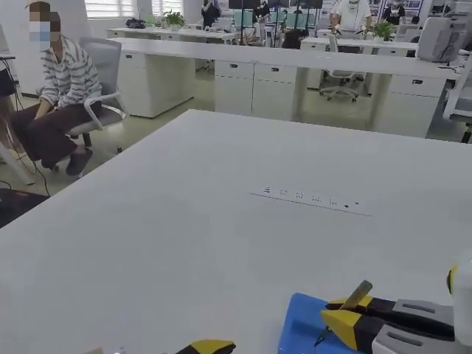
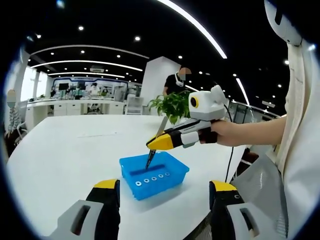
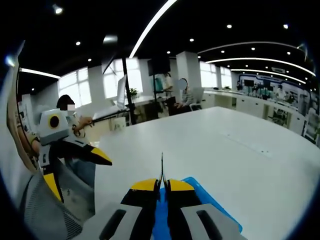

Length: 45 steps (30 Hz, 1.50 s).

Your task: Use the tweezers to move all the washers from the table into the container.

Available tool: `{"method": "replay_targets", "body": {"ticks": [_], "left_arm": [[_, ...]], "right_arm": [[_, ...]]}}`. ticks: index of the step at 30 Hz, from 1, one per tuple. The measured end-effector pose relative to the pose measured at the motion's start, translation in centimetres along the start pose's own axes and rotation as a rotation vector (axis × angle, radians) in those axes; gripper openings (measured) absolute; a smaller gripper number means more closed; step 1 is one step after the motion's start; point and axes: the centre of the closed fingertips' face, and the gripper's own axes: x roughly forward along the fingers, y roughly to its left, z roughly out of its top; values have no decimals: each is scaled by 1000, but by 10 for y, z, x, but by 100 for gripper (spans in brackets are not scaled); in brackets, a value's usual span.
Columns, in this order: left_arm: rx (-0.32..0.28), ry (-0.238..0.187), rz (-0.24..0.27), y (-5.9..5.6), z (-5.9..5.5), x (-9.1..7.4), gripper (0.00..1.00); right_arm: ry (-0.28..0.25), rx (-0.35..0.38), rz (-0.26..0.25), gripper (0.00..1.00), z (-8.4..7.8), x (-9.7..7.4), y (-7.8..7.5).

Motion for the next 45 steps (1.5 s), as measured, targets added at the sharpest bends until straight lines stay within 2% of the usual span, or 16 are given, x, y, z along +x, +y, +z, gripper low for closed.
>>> {"method": "replay_targets", "body": {"ticks": [7, 13, 22, 27, 32, 34, 36, 39, 41, 43, 45], "left_arm": [[-2, 24, -23, -4, -3, 1, 70], [6, 62, -61, -10, -7, 1, 68], [58, 140, -159, -28, -15, 2, 51], [77, 154, -197, -35, -11, 4, 42], [64, 129, -264, -46, 5, 10, 32], [66, 132, -284, -50, 8, 12, 29], [100, 141, -314, -55, 9, 15, 26], [116, 156, -350, -62, 10, 18, 20], [130, 174, -354, -63, 8, 21, 19], [115, 199, -383, -69, 7, 23, 19], [124, 197, -400, -72, 9, 25, 17]], "right_arm": [[-19, 5, 5, 3, 2, -9, 9], [-11, 6, 16, 3, -6, -15, 19], [23, 4, 64, 3, -21, -27, 37], [62, -24, 105, 3, -33, -35, 48], [117, -53, 177, 3, -50, -40, 64], [131, -58, 198, 3, -56, -42, 70], [147, -65, 215, 3, -61, -43, 75], [173, -95, 245, 3, -68, -45, 82], [186, -111, 258, 3, -72, -45, 86], [186, -115, 272, 3, -74, -46, 89], [192, -124, 296, 3, -76, -46, 94]]}}
